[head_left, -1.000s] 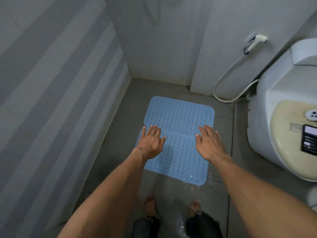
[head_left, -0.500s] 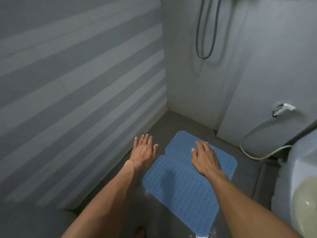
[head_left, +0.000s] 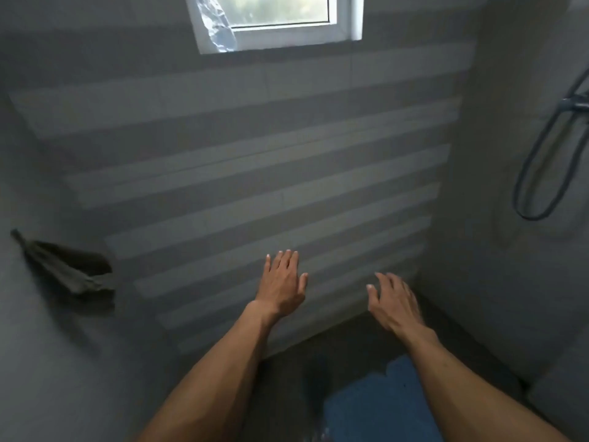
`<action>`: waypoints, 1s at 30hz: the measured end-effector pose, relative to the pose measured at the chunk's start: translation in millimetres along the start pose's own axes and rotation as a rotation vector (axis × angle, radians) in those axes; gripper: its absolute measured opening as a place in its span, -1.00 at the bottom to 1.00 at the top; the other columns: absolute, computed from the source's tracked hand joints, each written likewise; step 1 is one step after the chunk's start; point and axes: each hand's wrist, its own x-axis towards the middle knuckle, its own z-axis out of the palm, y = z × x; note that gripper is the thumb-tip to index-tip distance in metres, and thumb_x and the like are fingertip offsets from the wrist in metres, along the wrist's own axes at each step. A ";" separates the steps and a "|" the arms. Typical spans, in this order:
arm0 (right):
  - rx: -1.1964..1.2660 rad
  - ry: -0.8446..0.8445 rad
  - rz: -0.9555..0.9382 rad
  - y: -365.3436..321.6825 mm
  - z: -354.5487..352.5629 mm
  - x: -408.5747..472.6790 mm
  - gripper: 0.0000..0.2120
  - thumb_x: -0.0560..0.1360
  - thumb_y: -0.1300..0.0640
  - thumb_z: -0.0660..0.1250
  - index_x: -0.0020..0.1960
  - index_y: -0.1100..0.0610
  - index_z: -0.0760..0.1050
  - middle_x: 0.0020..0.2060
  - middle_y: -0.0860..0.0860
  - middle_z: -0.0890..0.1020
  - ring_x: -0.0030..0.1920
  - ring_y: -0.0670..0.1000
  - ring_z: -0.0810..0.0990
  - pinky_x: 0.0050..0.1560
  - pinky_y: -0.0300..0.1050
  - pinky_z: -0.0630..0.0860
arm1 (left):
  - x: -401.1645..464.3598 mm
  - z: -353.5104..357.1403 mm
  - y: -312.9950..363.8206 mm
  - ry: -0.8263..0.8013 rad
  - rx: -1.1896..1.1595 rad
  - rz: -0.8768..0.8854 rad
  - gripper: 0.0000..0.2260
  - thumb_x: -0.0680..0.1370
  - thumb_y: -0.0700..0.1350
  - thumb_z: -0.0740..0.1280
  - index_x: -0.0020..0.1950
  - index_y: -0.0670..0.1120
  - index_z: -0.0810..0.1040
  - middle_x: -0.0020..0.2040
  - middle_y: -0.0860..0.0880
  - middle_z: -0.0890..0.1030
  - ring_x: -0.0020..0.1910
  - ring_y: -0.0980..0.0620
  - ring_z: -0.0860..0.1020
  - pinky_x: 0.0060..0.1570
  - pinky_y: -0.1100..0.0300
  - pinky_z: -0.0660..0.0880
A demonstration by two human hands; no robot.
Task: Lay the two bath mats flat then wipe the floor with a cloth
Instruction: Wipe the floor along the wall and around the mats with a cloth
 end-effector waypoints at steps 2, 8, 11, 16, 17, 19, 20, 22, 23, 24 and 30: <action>0.036 -0.018 -0.082 -41.9 4.0 9.9 -0.51 0.64 -0.06 0.11 0.50 0.13 0.29 0.47 0.16 0.32 0.47 0.15 0.29 0.46 0.01 0.18 | -6.2 -23.5 -32.6 0.089 0.030 -0.062 -0.47 0.63 0.04 0.11 0.55 -0.15 0.15 0.54 -0.14 0.24 0.54 -0.11 0.15 0.54 -0.07 -0.05; 0.116 -0.056 -0.338 -161.8 29.8 25.1 -0.52 0.63 -0.06 0.12 0.48 0.13 0.32 0.45 0.11 0.35 0.44 0.14 0.33 0.45 0.06 0.25 | -38.9 -84.5 -130.3 0.247 0.168 -0.301 -0.45 0.57 0.00 0.19 0.53 -0.16 0.22 0.45 -0.14 0.37 0.45 -0.14 0.30 0.50 -0.05 0.11; 0.114 -0.101 -0.446 -215.0 47.3 26.5 -0.51 0.63 -0.08 0.11 0.49 0.12 0.32 0.47 0.10 0.33 0.45 0.14 0.33 0.45 0.05 0.26 | -59.0 -108.7 -169.0 0.356 0.246 -0.431 -0.49 0.49 -0.04 0.23 0.42 -0.18 0.37 0.28 -0.19 0.51 0.25 -0.20 0.46 0.30 -0.04 0.36; 0.116 -0.209 -0.623 -302.9 75.3 20.6 -0.51 0.63 -0.09 0.11 0.49 0.10 0.30 0.49 0.12 0.28 0.42 0.18 0.37 0.41 0.06 0.32 | -89.9 -153.0 -216.3 0.388 0.284 -0.733 -0.55 0.48 -0.14 0.22 0.35 -0.23 0.38 0.24 -0.25 0.51 0.21 -0.24 0.50 0.06 -0.03 0.52; 0.114 -0.229 -0.663 -319.1 80.1 20.5 -0.51 0.63 -0.09 0.12 0.49 0.09 0.30 0.50 0.12 0.26 0.42 0.18 0.37 0.41 0.07 0.33 | -93.1 -159.4 -224.8 0.386 0.289 -0.795 -0.55 0.50 -0.15 0.21 0.37 -0.25 0.34 0.28 -0.27 0.49 0.24 -0.24 0.49 0.06 -0.03 0.53; 0.107 -0.269 -0.743 -351.7 89.8 22.4 -0.50 0.63 -0.10 0.13 0.50 0.08 0.29 0.53 0.11 0.23 0.45 0.18 0.34 0.42 0.08 0.32 | -97.4 -170.6 -242.9 0.366 0.287 -0.921 -0.55 0.56 -0.15 0.17 0.42 -0.29 0.28 0.30 -0.26 0.49 0.22 -0.21 0.53 0.06 -0.01 0.53; 0.107 -0.291 -0.774 -367.4 94.0 24.0 -0.50 0.63 -0.10 0.13 0.51 0.08 0.28 0.54 0.10 0.21 0.46 0.17 0.33 0.43 0.08 0.32 | -98.8 -175.3 -252.0 0.359 0.283 -0.974 -0.58 0.58 -0.14 0.15 0.41 -0.29 0.30 0.27 -0.23 0.53 0.19 -0.19 0.56 0.06 0.00 0.53; 0.122 -0.325 -0.829 -395.9 102.8 29.3 -0.48 0.63 -0.11 0.14 0.52 0.06 0.26 0.55 0.07 0.19 0.47 0.17 0.32 0.43 0.11 0.33 | -99.2 -181.9 -264.8 0.321 0.290 -1.030 -0.68 0.60 -0.13 0.15 0.30 -0.24 0.44 0.19 -0.17 0.60 0.15 -0.17 0.60 0.06 0.02 0.53; 0.130 -0.342 -0.860 -409.5 106.8 32.2 -0.48 0.63 -0.12 0.14 0.52 0.06 0.25 0.55 0.06 0.20 0.47 0.17 0.32 0.42 0.12 0.34 | -97.7 -182.9 -269.6 0.308 0.310 -1.033 -0.71 0.61 -0.13 0.16 0.25 -0.21 0.50 0.17 -0.15 0.62 0.15 -0.16 0.60 0.05 0.02 0.53; 0.133 -0.358 -0.895 -422.7 111.2 35.4 -0.48 0.62 -0.11 0.16 0.52 0.06 0.25 0.54 0.05 0.21 0.46 0.16 0.33 0.41 0.13 0.35 | -95.2 -183.5 -272.5 0.301 0.327 -1.031 -0.73 0.62 -0.12 0.16 0.22 -0.19 0.54 0.16 -0.14 0.62 0.14 -0.15 0.60 0.04 0.03 0.53; 0.095 -0.427 -1.117 -490.1 132.2 58.8 -0.46 0.60 -0.06 0.24 0.53 0.04 0.23 0.52 0.03 0.29 0.47 0.12 0.32 0.43 0.03 0.32 | -71.9 -185.6 -281.9 0.313 0.335 -1.104 -0.75 0.64 -0.11 0.19 0.20 -0.17 0.57 0.16 -0.14 0.63 0.13 -0.12 0.61 0.01 0.05 0.54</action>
